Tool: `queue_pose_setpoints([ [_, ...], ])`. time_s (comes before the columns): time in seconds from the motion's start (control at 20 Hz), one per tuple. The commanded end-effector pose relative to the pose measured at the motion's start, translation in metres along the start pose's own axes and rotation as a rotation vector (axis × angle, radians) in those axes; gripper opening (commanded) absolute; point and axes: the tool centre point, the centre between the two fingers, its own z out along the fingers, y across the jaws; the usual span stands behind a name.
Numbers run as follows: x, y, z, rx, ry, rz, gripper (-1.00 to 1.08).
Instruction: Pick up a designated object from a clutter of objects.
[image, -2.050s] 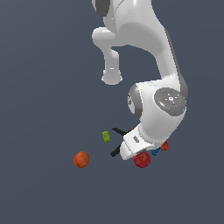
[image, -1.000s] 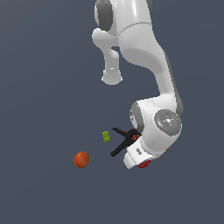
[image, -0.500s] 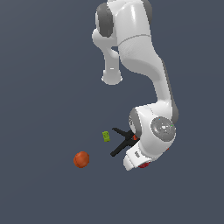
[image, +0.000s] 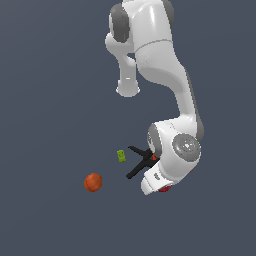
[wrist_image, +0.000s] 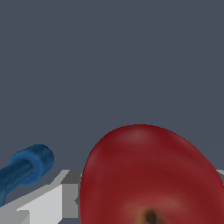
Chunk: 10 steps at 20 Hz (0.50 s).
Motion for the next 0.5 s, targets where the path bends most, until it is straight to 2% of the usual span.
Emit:
queue_pose_setpoints([
  [0.0,0.0,0.0,0.0,0.0,0.0,0.0,-1.0],
  [0.45,-0.009,0.001,-0.013,0.0,0.0,0.0,-1.0],
])
